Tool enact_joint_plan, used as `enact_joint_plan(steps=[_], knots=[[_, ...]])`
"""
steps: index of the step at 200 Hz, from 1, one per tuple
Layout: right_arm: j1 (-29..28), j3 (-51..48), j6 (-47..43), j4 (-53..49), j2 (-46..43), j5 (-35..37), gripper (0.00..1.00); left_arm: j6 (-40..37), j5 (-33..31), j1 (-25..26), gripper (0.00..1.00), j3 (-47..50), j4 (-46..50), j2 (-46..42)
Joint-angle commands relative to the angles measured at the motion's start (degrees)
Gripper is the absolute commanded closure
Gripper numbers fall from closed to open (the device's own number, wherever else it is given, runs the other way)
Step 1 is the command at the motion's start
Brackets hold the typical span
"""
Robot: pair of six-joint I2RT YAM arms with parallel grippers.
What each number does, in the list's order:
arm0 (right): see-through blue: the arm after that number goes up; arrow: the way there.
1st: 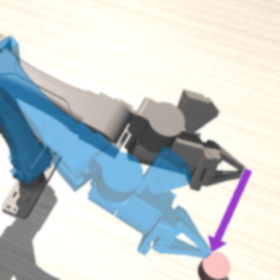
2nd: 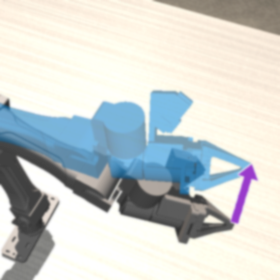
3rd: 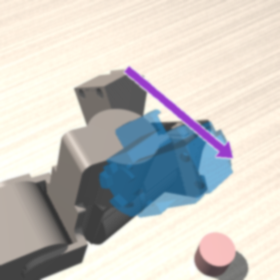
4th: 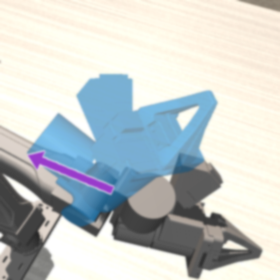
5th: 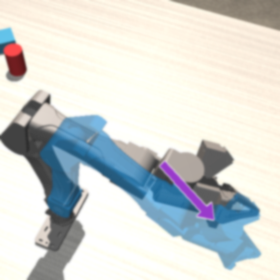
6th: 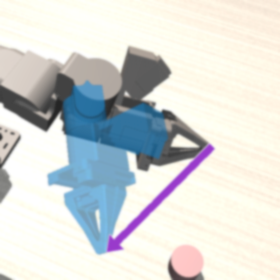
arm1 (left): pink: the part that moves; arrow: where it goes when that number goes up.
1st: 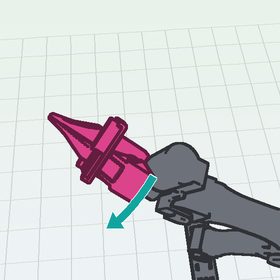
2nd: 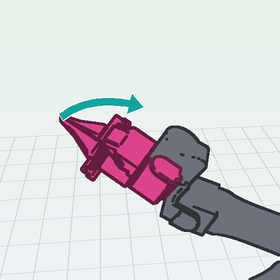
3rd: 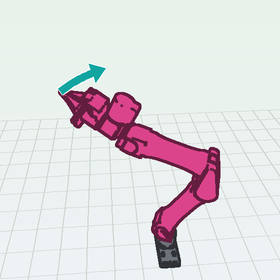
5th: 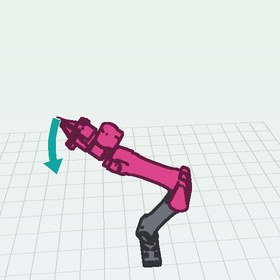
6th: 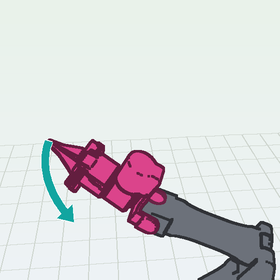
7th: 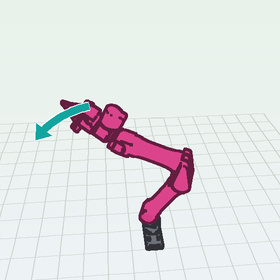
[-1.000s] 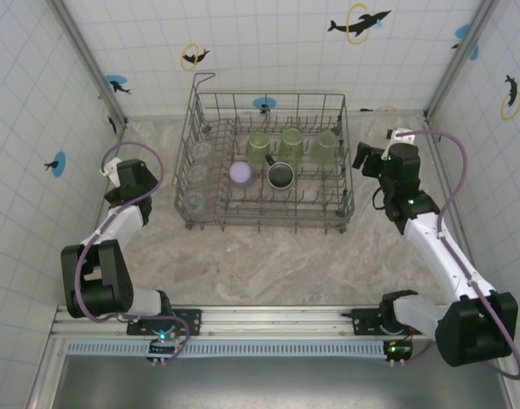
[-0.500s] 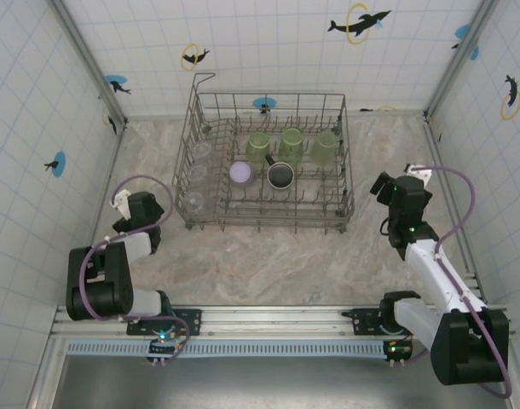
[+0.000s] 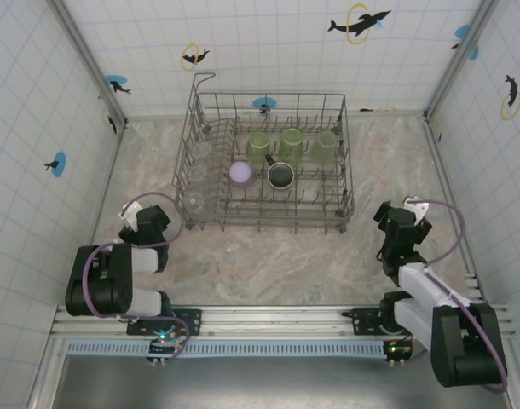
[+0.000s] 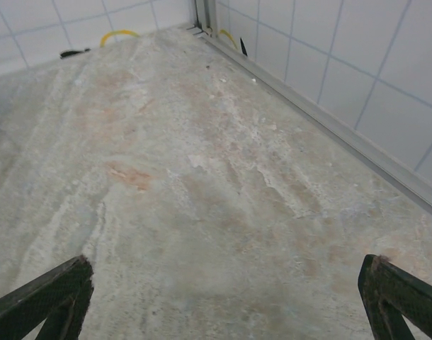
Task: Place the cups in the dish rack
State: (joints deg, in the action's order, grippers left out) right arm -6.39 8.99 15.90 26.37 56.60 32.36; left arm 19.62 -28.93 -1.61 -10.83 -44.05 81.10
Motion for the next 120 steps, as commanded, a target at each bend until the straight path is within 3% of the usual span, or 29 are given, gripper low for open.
enact_joint_plan(steps=[1, 27, 45, 55, 74, 120], knots=[[-2.61, -4.15, -6.72, 11.88, 2.72, 4.86, 0.01, -6.95, -4.40, 3.52, 0.03, 2.04, -6.94, 0.93], [-3.18, -8.83, -7.47, 21.00, 4.32, 3.37, 0.01, -9.95, -2.80, 4.56, 0.03, 4.41, -12.50, 0.30], [-3.08, -11.39, -7.44, 27.44, 6.13, 2.78, 0.01, -12.67, 0.45, 4.58, 0.02, 10.18, -29.09, 3.32], [-3.01, -12.42, -7.87, 30.18, 7.44, 2.22, 0.01, -13.58, 5.11, 4.62, 0.02, 7.83, -21.81, 2.99], [-2.04, -13.92, -8.47, 35.32, 10.37, -1.27, 0.01, -14.30, 7.46, 4.38, 0.02, 5.98, -19.80, 3.89], [-1.26, -15.01, -9.92, 45.96, 18.49, -3.69, 0.01, -13.70, 8.03, 3.65, 0.02, 7.71, -22.74, 3.81]])
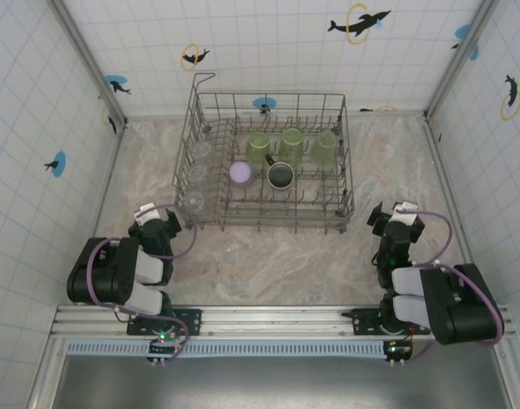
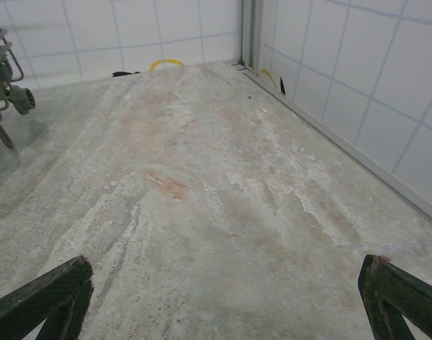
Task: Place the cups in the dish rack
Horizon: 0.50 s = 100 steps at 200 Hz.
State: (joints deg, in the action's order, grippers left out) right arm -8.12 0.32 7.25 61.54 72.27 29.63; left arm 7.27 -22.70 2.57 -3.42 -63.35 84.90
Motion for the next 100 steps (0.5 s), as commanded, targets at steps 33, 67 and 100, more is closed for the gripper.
enact_joint_plan(steps=[33, 67, 100], knots=[[1.84, -7.89, 0.13, 19.14, 8.10, -1.23, 0.01, -2.92, 3.09, -0.09, 0.02, 5.54, -16.80, 3.19], [2.23, -7.25, -1.16, 18.23, 8.95, -6.50, 0.01, -2.53, 3.26, -0.18, 0.02, 5.12, -13.83, 2.06], [2.10, -1.34, -3.14, 10.60, 13.29, -11.13, 0.00, -2.73, 3.15, -0.20, 0.02, 5.35, -14.86, 2.22]])
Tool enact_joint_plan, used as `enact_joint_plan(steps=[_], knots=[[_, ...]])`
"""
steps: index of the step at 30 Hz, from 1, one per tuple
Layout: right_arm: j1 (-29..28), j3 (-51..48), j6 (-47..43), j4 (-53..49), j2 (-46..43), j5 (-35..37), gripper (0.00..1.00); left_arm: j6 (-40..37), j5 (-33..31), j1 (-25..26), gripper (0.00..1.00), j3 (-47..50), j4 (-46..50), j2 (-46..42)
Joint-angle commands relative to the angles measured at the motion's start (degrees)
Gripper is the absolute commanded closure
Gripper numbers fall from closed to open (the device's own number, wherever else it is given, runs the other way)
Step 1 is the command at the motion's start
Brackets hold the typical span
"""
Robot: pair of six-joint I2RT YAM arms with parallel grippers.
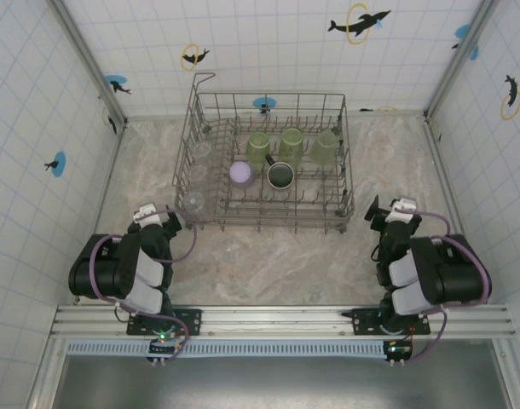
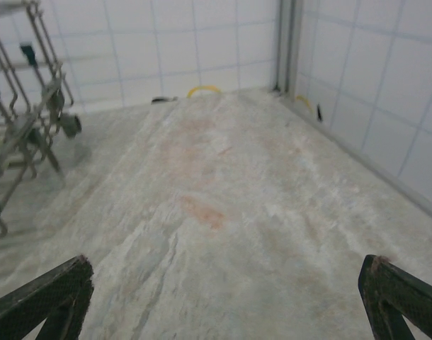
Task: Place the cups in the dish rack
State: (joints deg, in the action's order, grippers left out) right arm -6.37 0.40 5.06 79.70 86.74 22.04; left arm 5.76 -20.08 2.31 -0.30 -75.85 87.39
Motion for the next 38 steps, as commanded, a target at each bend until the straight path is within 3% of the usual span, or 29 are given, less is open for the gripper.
enact_joint_plan(steps=[1, 3, 5, 8, 10, 38], knots=[[0.55, -1.36, -0.77, -7.99, -1.16, -3.74, 0.00, -1.21, 0.55, 0.07, 0.02, 2.18, -2.45, -0.24], [1.43, -2.59, -0.48, -0.05, 2.11, -3.85, 0.00, -1.27, 0.52, 0.07, 0.02, 2.35, -2.58, -0.19], [1.80, -0.95, 0.95, -7.35, -0.22, -3.08, 0.00, -1.13, 0.54, 0.07, 0.02, 2.31, -2.33, -0.35], [1.85, -2.07, 0.62, -2.80, 1.10, -3.17, 0.00, -1.18, 0.63, 0.07, 0.02, 2.23, -2.24, -0.37], [1.80, -1.21, 0.89, -6.99, -0.28, -3.30, 0.00, -1.18, 0.50, 0.07, 0.02, 2.30, -2.51, -0.25], [1.82, -1.28, 0.57, -6.27, 0.02, -3.81, 0.00, -0.92, 1.79, -0.41, 0.02, 1.88, -1.44, -0.30]])
